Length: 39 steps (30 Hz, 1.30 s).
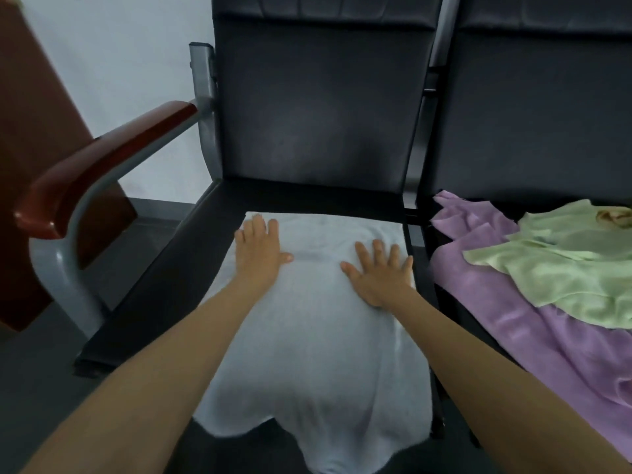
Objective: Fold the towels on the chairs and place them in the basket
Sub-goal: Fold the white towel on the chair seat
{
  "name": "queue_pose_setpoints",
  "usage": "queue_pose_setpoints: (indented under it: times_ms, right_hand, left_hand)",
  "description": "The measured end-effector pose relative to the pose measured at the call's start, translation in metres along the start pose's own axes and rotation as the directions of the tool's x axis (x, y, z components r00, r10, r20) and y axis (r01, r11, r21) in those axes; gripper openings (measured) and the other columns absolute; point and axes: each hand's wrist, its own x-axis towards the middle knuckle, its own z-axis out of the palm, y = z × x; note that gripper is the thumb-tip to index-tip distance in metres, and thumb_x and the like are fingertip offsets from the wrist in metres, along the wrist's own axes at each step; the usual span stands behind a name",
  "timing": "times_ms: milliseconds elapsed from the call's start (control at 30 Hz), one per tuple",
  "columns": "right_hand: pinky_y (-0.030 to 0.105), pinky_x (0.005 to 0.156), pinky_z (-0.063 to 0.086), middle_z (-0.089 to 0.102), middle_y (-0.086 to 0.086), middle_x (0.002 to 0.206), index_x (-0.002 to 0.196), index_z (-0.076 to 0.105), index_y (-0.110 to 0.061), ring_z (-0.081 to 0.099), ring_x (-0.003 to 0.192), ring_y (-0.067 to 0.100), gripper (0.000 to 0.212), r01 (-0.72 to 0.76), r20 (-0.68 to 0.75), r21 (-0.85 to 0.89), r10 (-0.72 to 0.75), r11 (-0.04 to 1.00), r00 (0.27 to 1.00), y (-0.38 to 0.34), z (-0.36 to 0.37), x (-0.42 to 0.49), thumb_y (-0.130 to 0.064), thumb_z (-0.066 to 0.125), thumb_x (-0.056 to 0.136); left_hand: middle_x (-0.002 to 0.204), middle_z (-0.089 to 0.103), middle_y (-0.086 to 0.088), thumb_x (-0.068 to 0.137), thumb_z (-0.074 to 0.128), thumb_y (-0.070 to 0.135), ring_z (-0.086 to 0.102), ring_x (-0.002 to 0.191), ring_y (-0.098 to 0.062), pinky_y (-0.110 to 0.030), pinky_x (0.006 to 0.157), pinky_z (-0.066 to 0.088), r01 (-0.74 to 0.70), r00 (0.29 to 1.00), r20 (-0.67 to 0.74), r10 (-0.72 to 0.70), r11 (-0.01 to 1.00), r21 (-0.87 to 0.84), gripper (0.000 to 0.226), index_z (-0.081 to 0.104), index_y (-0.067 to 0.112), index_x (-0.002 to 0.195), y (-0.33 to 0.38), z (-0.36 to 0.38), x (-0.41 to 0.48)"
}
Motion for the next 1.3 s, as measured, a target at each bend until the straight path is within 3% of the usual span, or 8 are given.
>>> queue_pose_setpoints:
  times_ms: [167, 300, 500, 600, 733, 867, 1067, 1300]
  right_hand:
    - [0.058, 0.114, -0.004, -0.006, 0.0, 0.16, 0.15, 0.0, -0.035, -0.009, 0.145, 0.035, 0.065, -0.039, -0.096, 0.038, 0.042, 0.999, 0.994, 0.001, -0.002, 0.045, -0.065, 0.008, 0.093]
    - [0.054, 0.116, -0.003, 0.001, 0.003, 0.16, 0.151, 0.008, -0.031, -0.006, 0.146, 0.03, 0.06, 0.006, -0.134, 0.13, 0.011, 0.992, 0.991, 0.004, -0.004, 0.057, -0.057, 0.016, 0.097]
    - [0.037, 0.11, 0.024, 0.047, 0.009, 0.138, 0.132, 0.05, -0.014, 0.034, 0.133, 0.026, 0.04, 0.254, -0.45, 0.271, -0.111, 0.928, 0.886, 0.001, -0.016, 0.008, -0.034, 0.047, 0.097]
    - [0.037, 0.106, 0.033, 0.043, 0.009, 0.14, 0.132, 0.049, -0.015, 0.036, 0.13, 0.025, 0.046, 0.226, -0.174, 0.301, -0.179, 0.927, 0.968, -0.004, -0.013, -0.038, -0.044, 0.044, 0.097]
    - [0.042, 0.119, -0.001, -0.014, -0.001, 0.159, 0.153, -0.001, -0.026, -0.014, 0.146, 0.02, 0.092, 0.286, 0.27, 0.152, -0.319, 0.946, 0.908, 0.013, -0.015, -0.063, -0.066, 0.048, 0.086]
    - [0.042, 0.117, -0.009, -0.023, -0.002, 0.157, 0.151, -0.009, -0.028, -0.024, 0.144, 0.019, 0.098, 0.284, 0.376, 0.168, -0.327, 0.944, 0.867, 0.028, -0.028, -0.03, -0.063, 0.054, 0.084]
    - [0.035, 0.114, 0.018, 0.024, 0.007, 0.155, 0.148, 0.027, -0.015, 0.018, 0.143, 0.023, 0.054, 0.16, -0.201, 0.104, -0.137, 0.982, 0.97, 0.016, -0.03, 0.05, -0.027, 0.045, 0.099]
    - [0.029, 0.104, 0.031, 0.045, 0.003, 0.136, 0.128, 0.053, -0.017, 0.035, 0.128, 0.02, 0.033, 0.342, -0.347, 0.136, -0.279, 0.93, 0.896, -0.004, -0.017, 0.015, -0.025, 0.048, 0.097]
  left_hand:
    - [0.107, 0.057, -0.011, 0.1, 0.042, 0.033, 0.055, 0.088, -0.027, -0.033, 0.069, 0.038, -0.032, 0.999, -0.039, 0.022, 0.955, -0.295, 0.04, 0.032, 0.01, 0.131, 0.009, 0.015, 0.004]
    - [0.124, 0.053, -0.01, 0.097, 0.045, 0.043, 0.053, 0.11, -0.028, -0.037, 0.089, 0.045, -0.104, 0.991, 0.038, 0.128, 0.919, -0.38, 0.051, 0.034, 0.014, 0.137, -0.01, 0.001, -0.021]
    - [0.16, 0.005, 0.003, 0.097, 0.028, 0.056, 0.004, 0.147, -0.017, -0.041, 0.119, 0.005, -0.179, 0.936, 0.273, 0.224, 0.967, -0.182, 0.065, 0.014, 0.022, 0.152, -0.037, 0.013, -0.07]
    - [0.16, -0.011, 0.004, 0.097, 0.019, 0.059, -0.012, 0.146, -0.014, -0.043, 0.118, -0.008, -0.153, 0.919, 0.337, 0.205, 0.973, -0.176, 0.069, -0.002, 0.025, 0.153, -0.034, 0.018, -0.074]
    - [0.158, -0.019, 0.004, 0.094, 0.014, 0.063, -0.018, 0.145, -0.013, -0.045, 0.117, -0.011, -0.175, 0.914, 0.346, 0.213, 0.975, -0.136, 0.073, -0.01, 0.026, 0.151, -0.033, 0.024, -0.07]
    - [0.157, -0.02, 0.007, 0.094, 0.014, 0.063, -0.019, 0.144, -0.01, -0.043, 0.117, -0.012, -0.244, 0.903, 0.333, 0.272, 0.962, -0.125, 0.071, -0.01, 0.027, 0.151, -0.034, 0.027, -0.044]
    - [0.16, -0.003, -0.003, 0.102, 0.028, 0.043, -0.003, 0.147, -0.02, -0.04, 0.118, 0.008, -0.25, 0.913, 0.311, 0.266, 0.964, -0.091, 0.06, 0.01, 0.015, 0.152, -0.026, 0.011, 0.048]
    - [0.118, 0.054, -0.002, 0.096, 0.052, 0.029, 0.055, 0.096, -0.018, -0.03, 0.083, 0.045, -0.229, 0.972, -0.02, 0.235, 0.917, -0.327, 0.027, 0.055, 0.017, 0.12, -0.033, -0.009, 0.006]
